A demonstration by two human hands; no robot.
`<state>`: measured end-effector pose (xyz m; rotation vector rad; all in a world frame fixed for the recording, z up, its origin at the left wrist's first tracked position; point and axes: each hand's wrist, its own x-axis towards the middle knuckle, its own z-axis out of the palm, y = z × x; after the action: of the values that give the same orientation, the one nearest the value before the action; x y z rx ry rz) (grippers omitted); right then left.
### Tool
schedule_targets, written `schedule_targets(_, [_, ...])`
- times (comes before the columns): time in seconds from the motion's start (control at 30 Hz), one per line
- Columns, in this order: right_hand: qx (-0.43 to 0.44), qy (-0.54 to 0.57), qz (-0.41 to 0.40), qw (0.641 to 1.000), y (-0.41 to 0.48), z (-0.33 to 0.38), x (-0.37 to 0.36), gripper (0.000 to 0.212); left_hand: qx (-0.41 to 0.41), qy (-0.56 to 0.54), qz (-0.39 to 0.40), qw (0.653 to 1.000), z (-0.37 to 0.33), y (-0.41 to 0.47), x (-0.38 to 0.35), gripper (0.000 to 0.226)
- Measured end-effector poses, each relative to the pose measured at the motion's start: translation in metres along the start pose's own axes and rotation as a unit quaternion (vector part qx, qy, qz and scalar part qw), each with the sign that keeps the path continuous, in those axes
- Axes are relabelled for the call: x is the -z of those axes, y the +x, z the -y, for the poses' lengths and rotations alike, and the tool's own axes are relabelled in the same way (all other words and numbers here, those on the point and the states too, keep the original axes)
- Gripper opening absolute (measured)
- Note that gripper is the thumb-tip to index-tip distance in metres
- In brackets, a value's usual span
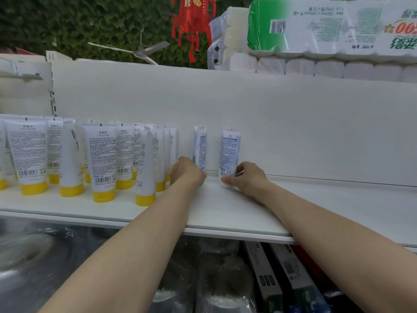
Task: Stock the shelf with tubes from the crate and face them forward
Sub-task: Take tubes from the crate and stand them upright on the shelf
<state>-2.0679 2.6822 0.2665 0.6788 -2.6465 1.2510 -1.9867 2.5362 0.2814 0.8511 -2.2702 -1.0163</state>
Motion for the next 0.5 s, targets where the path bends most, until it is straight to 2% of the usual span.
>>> schedule_targets(0.37, [0.003,-0.064,-0.003,0.998,-0.006,0.002,0.001,0.051,-0.003,0.005,-0.009,1.000,0.004,-0.006,-0.002,0.046])
schedule_targets(0.5, [-0.015,-0.050,-0.025,0.998,-0.016,0.001,0.018,0.067,0.000,-0.007,-0.009,1.000,0.002,-0.010,-0.001,0.066])
